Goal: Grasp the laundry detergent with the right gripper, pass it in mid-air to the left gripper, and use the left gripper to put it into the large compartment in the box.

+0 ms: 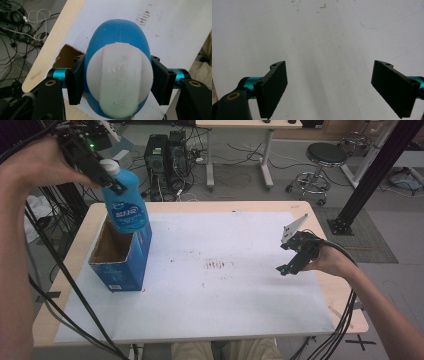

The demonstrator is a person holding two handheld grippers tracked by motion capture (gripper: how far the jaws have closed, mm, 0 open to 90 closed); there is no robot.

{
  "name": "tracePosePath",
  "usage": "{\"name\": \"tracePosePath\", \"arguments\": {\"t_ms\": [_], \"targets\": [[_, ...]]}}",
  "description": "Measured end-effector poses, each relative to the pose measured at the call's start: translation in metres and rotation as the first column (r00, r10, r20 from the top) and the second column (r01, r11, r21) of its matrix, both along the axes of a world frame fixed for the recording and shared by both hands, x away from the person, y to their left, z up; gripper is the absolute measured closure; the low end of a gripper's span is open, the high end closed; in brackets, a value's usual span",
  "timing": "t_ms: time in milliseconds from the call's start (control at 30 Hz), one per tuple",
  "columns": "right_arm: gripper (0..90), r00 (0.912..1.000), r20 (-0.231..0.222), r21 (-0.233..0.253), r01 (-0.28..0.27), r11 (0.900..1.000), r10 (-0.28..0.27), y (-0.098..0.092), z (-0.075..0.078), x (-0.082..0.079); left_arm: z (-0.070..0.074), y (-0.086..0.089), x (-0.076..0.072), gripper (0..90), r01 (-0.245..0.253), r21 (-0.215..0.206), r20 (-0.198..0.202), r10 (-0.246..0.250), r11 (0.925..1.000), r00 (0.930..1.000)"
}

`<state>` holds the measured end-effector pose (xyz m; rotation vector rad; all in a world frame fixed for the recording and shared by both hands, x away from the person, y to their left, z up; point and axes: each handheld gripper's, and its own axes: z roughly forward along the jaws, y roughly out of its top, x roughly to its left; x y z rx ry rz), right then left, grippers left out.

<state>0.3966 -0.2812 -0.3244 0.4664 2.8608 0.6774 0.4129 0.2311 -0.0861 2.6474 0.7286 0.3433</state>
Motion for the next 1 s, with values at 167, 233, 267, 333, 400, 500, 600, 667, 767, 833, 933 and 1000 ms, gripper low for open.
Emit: {"name": "tracePosePath", "arguments": {"t_ms": [167,233,267,333,400,500,600,667,767,833,933,1000], "targets": [[12.8,0.9999,-0.007,-0.007,0.007,1.000,-0.007,0.000,-0.004,0.001,-0.006,0.017,-0.001,37.7,-0.041,0.010,-0.015,0.041,0.9991,0.9991],[12.8,0.9999,-0.007,-0.006,0.007,1.000,-0.007,0.001,-0.005,0.001,-0.009,0.023,0.000,37.7,-0.053,0.016,-0.021,0.053,0.9985,0.9984],[12.8,1.0000,-0.008,-0.008,0.006,1.000,-0.006,0.001,-0.005,0.000,-0.012,0.025,0.000,37.7,-0.061,0.016,-0.026,0.061,0.9980,0.9978],[12.8,1.0000,-0.007,-0.009,0.004,1.000,-0.004,0.002,-0.006,0.000,-0.017,0.029,0.000,37.7,-0.072,0.026,-0.033,0.073,0.9971,0.9968],[12.8,0.9999,-0.008,-0.009,0.008,1.000,-0.008,0.002,-0.007,0.000,-0.024,0.032,0.001,37.7,-0.077,0.028,-0.038,0.078,0.9966,0.9962],[12.8,0.9999,-0.010,-0.011,0.007,1.000,-0.007,0.002,-0.009,0.000,-0.035,0.035,0.002,37.7,-0.084,0.034,-0.049,0.085,0.9959,0.9951],[12.8,0.9998,-0.014,-0.015,0.013,1.000,-0.013,0.002,-0.011,-0.001,-0.047,0.038,0.004,37.7,-0.086,0.038,-0.057,0.088,0.9956,0.9945],[12.8,0.9998,-0.013,-0.015,0.013,1.000,-0.014,0.002,-0.012,-0.001,-0.056,0.039,0.005,37.7,-0.088,0.044,-0.065,0.091,0.9952,0.9937],[12.8,0.9998,-0.015,-0.014,0.015,1.000,-0.015,0.002,-0.013,-0.002,-0.069,0.039,0.007,37.7,-0.080,0.050,-0.080,0.084,0.9956,0.9933],[12.8,0.9997,-0.017,-0.014,0.018,1.000,-0.018,0.002,-0.013,-0.002,-0.081,0.039,0.007,37.7,-0.076,0.058,-0.092,0.081,0.9955,0.9924],[12.8,0.9997,-0.017,-0.015,0.020,1.000,-0.020,0.002,-0.015,-0.002,-0.100,0.038,0.008,37.7,-0.065,0.077,-0.110,0.073,0.9949,0.9912],[12.8,0.9997,-0.018,-0.017,0.016,1.000,-0.016,0.003,-0.015,-0.003,-0.112,0.037,0.008,37.7,-0.062,0.083,-0.119,0.071,0.9947,0.9903]]}}
